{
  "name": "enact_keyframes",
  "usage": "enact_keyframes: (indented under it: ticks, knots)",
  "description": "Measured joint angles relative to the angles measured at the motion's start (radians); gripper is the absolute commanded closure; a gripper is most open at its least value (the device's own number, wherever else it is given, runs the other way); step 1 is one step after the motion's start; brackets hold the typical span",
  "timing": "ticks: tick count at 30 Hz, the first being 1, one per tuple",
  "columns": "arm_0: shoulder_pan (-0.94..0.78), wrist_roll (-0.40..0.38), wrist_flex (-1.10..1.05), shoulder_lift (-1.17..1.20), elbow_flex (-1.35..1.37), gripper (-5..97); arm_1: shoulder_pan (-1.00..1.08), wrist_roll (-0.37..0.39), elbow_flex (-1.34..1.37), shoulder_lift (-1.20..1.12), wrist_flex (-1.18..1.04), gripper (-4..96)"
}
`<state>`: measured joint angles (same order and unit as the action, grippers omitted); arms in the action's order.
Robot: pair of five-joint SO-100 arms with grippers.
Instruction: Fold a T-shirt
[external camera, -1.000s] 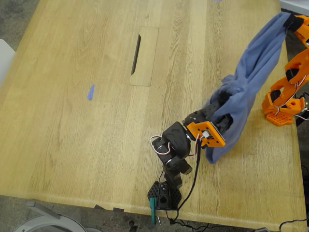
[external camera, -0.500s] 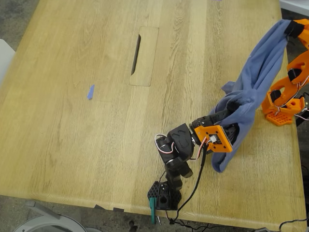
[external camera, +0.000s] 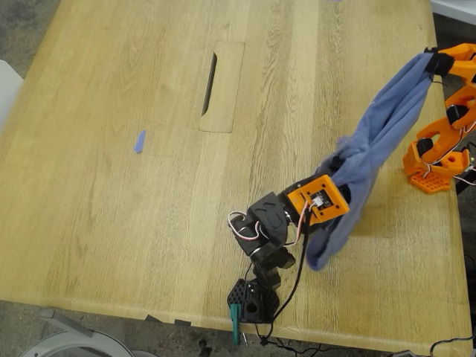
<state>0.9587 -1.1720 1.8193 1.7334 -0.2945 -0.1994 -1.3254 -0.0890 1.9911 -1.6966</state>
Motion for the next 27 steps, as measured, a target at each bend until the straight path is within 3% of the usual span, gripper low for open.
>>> enact_keyframes:
  ticks: [14,27]
  knots:
    - [-0.109,-0.110,0.002,-0.043,0.041,92,-0.017,0.038,0.153,0.046,-0.006,90.1]
    - [-0.149,-0.173,-0.011,0.287,0.710,92,-0.011,0.083,0.388,0.130,-0.006,90.0]
